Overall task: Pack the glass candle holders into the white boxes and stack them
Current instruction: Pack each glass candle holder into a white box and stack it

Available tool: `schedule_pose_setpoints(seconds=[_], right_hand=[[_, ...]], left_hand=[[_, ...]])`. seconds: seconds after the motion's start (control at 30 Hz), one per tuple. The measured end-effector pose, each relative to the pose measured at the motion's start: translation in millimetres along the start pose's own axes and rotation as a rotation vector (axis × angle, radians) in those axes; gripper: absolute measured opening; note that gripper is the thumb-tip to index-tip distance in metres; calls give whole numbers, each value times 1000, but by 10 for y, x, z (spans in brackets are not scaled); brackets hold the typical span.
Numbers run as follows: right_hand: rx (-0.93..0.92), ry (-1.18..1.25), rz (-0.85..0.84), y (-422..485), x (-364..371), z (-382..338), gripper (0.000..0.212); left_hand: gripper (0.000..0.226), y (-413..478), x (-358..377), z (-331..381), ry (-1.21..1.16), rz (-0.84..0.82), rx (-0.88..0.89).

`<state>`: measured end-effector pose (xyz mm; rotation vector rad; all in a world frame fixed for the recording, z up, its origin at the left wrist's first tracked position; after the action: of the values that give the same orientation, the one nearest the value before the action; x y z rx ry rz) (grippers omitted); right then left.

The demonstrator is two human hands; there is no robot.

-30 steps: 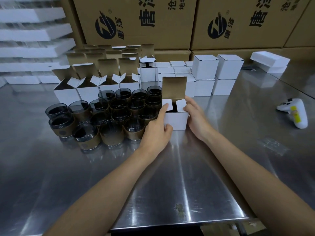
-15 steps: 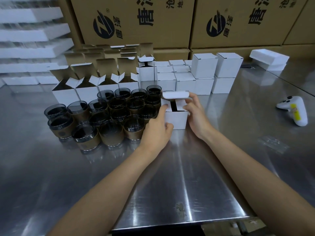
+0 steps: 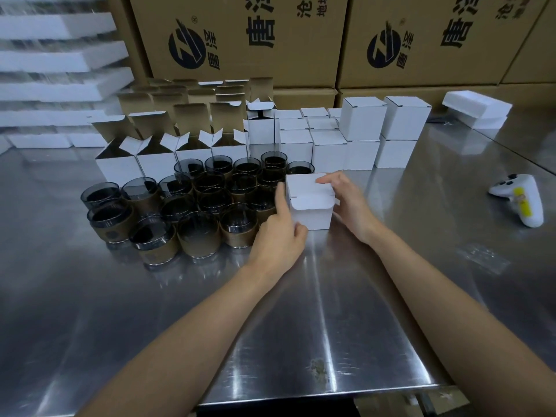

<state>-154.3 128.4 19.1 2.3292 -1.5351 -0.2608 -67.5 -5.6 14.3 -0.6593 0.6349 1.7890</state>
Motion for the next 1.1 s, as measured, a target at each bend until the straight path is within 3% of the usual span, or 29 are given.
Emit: schedule_pose_setpoints(seconds=[0.13, 0.47, 0.7, 0.93, 1.1], right_hand=[[-121, -235, -85, -65, 24, -5, 28], [-151, -260, 104, -17, 40, -55, 23], [-76, -273, -20, -52, 83, -13, 23], [92, -48, 86, -54, 209, -18, 18], [97, 10, 141, -4, 246, -29, 11]], left_hand=[[86, 6, 14, -26, -13, -36, -26], [80, 20, 16, -24, 22, -26, -12], [90, -13, 9, -7, 54, 13, 41], [73, -15, -11, 42, 117, 22, 99], [70, 0, 0, 69, 151, 39, 82]])
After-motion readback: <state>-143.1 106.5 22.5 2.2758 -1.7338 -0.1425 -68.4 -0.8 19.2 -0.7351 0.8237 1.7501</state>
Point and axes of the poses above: each hand's wrist, its own y-axis towards the middle knuckle, its own x-axis out of the palm, z = x × y, the point moved 5 cm from there along y, towards the middle knuckle, and after that the axes turned 11 degrees about -x, right-handed, at the moved point
